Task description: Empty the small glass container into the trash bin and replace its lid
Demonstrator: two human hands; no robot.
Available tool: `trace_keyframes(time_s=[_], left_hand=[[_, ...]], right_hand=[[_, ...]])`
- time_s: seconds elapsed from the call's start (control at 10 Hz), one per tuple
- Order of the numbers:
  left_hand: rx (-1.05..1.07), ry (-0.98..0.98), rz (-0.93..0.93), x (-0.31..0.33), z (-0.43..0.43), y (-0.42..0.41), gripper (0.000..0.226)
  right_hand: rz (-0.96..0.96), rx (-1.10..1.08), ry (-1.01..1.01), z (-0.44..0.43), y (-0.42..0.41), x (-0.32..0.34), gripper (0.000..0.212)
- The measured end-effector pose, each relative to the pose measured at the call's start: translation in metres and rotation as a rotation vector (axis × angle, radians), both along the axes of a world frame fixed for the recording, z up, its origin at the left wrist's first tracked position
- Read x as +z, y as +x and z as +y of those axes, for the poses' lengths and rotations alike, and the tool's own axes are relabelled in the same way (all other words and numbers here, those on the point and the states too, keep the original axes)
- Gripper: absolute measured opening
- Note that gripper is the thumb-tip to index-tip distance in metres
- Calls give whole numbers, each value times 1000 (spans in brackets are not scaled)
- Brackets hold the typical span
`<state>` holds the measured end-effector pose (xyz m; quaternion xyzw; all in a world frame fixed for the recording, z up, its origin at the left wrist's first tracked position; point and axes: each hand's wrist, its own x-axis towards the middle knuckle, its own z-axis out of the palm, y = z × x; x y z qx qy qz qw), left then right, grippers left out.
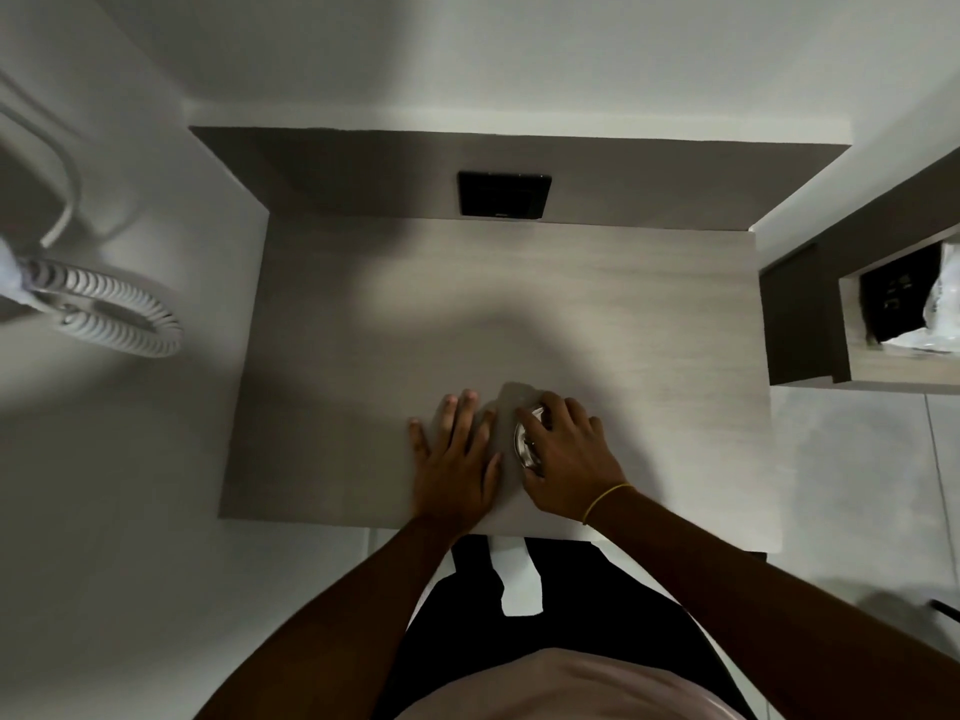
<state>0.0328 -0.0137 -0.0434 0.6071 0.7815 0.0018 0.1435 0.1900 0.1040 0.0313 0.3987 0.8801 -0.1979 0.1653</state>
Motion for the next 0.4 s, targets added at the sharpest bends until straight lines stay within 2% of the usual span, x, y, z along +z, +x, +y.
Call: trace_keyframes(time_s=[0.2,0.3,0.4], left_hand=[[-13,-111,-10,14,4,0,71],[-15,-96,-41,26,7,-4,73],[-69,80,-19,50,19,-15,73]], right_hand=[[-37,28,2,-4,2,0,83],[-9,9,-1,-8,7,0,89],[95,-69,81,-7,3,11,89]])
